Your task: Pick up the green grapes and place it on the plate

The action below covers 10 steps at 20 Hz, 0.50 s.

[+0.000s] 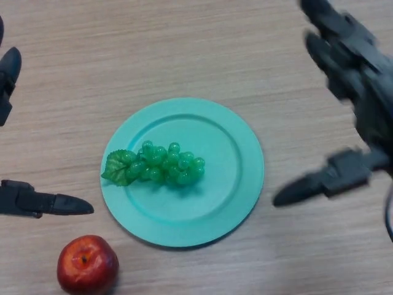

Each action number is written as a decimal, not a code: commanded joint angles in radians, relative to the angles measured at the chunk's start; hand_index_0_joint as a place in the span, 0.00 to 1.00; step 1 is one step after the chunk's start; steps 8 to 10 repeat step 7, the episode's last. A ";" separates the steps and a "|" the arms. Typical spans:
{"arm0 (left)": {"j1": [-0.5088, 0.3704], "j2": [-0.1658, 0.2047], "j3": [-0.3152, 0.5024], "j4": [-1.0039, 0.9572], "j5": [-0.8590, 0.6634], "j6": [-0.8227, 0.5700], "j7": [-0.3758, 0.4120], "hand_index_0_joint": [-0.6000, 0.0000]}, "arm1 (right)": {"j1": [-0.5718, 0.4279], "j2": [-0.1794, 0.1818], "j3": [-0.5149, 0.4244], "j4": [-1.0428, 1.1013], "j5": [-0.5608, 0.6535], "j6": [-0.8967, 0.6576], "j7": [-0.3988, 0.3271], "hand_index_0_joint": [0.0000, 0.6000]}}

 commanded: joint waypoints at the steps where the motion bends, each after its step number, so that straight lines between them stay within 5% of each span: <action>1: -0.018 0.027 0.051 -0.070 -0.022 -0.078 0.018 1.00 | 0.014 -0.024 -0.040 -0.101 0.126 -0.159 -0.068 0.00; 10: 0.010 0.008 0.058 -0.142 -0.022 -0.027 0.005 1.00 | 0.112 -0.021 0.049 -0.177 0.082 -0.211 -0.119 0.00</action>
